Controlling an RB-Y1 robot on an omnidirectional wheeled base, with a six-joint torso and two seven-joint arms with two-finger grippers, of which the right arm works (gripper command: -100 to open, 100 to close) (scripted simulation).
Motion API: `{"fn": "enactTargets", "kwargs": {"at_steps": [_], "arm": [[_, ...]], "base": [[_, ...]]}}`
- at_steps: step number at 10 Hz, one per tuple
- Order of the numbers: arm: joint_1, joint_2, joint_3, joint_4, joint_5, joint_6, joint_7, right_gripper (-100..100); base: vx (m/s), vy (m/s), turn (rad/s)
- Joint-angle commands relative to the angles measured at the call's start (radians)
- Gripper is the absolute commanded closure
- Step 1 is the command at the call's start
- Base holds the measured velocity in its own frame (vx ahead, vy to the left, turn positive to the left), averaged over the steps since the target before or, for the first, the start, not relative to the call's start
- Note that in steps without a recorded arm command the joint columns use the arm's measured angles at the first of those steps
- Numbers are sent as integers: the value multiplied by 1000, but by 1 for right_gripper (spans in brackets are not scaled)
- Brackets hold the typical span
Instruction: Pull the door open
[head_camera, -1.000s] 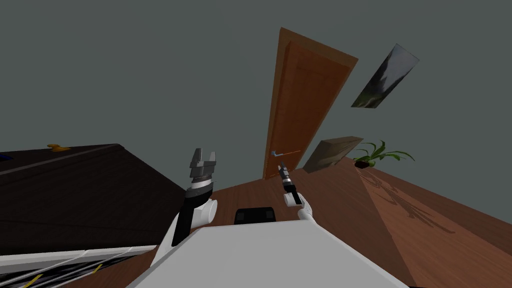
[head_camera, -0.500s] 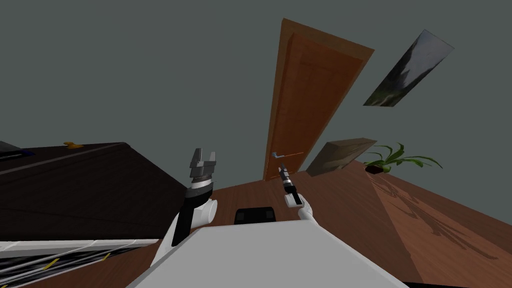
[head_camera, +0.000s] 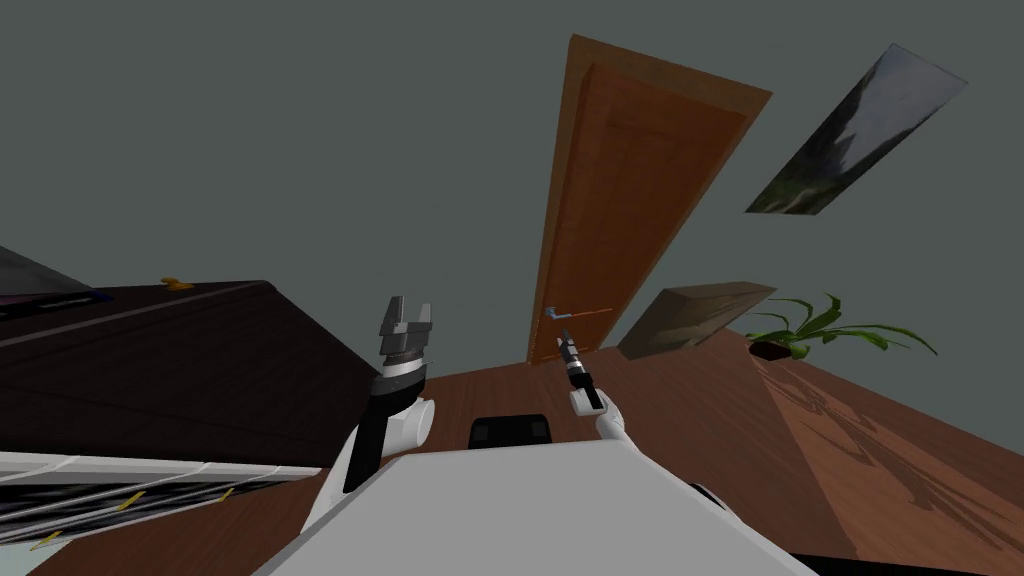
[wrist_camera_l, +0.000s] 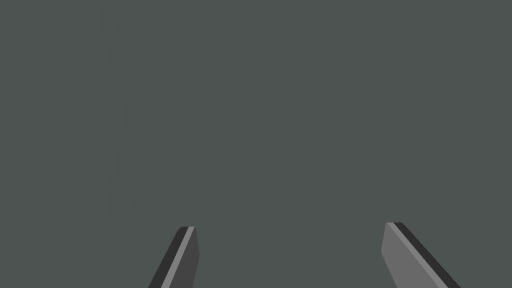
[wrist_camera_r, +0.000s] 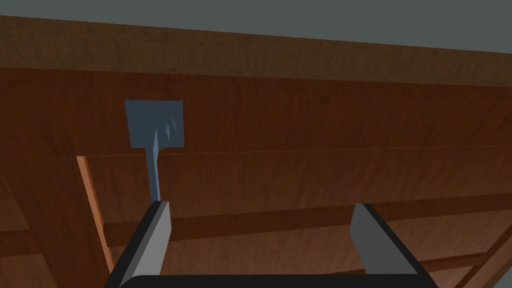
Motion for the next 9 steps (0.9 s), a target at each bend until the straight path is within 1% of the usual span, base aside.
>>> {"fn": "enactTargets", "kwargs": {"at_steps": [1, 2, 3, 5, 6, 8, 9], "arm": [[-14, -8, -1, 50, -2, -13, -13, -100], [-28, -13, -2, 75, -3, -24, -20, -100], [-28, -13, -2, 92, -3, -24, -20, -100], [-55, -21, -4, 166, -5, -44, -34, -100], [-55, -21, -4, 168, -5, -44, -34, -100], [-80, -29, -6, 227, -8, -63, -46, -100], [-80, -29, -6, 237, -8, -63, -46, -100]], "base": [[56, -77, 126], [47, -105, 131], [33, -86, 45], [46, -80, 97], [24, -61, 47], [26, -55, 92], [31, -60, 43]]}}
